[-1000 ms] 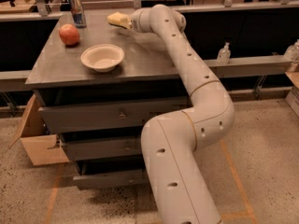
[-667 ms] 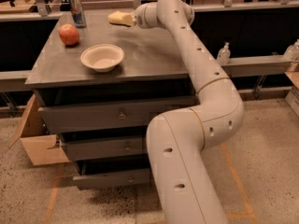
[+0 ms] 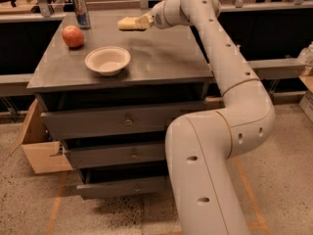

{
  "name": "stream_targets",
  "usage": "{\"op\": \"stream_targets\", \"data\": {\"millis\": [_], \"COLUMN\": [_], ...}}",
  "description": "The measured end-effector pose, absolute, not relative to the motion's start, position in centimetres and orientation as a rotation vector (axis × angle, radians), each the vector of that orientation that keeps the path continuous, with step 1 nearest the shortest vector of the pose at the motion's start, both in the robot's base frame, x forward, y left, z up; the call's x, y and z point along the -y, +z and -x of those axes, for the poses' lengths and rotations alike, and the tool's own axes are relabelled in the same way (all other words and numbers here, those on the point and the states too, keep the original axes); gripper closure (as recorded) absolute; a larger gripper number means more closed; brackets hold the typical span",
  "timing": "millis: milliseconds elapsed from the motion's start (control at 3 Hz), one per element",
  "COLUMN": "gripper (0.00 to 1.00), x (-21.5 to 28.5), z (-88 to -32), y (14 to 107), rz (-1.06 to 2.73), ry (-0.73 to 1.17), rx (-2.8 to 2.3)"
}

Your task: Move sponge near paper bowl

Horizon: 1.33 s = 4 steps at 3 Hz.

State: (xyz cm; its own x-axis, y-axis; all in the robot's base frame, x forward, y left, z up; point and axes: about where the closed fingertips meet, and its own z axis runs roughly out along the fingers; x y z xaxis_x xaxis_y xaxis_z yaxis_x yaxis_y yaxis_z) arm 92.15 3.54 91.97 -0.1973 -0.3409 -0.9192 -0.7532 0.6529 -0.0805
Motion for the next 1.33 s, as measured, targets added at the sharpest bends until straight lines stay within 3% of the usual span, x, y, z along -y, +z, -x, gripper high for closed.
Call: {"op": "stream_targets", "data": {"millis": [1333], "gripper": [1.0], "x": [-0.8], "z": [-84.5], "y": [96.5], "rz": [0.914], "ry": [0.541], "rx": [-1.723]}}
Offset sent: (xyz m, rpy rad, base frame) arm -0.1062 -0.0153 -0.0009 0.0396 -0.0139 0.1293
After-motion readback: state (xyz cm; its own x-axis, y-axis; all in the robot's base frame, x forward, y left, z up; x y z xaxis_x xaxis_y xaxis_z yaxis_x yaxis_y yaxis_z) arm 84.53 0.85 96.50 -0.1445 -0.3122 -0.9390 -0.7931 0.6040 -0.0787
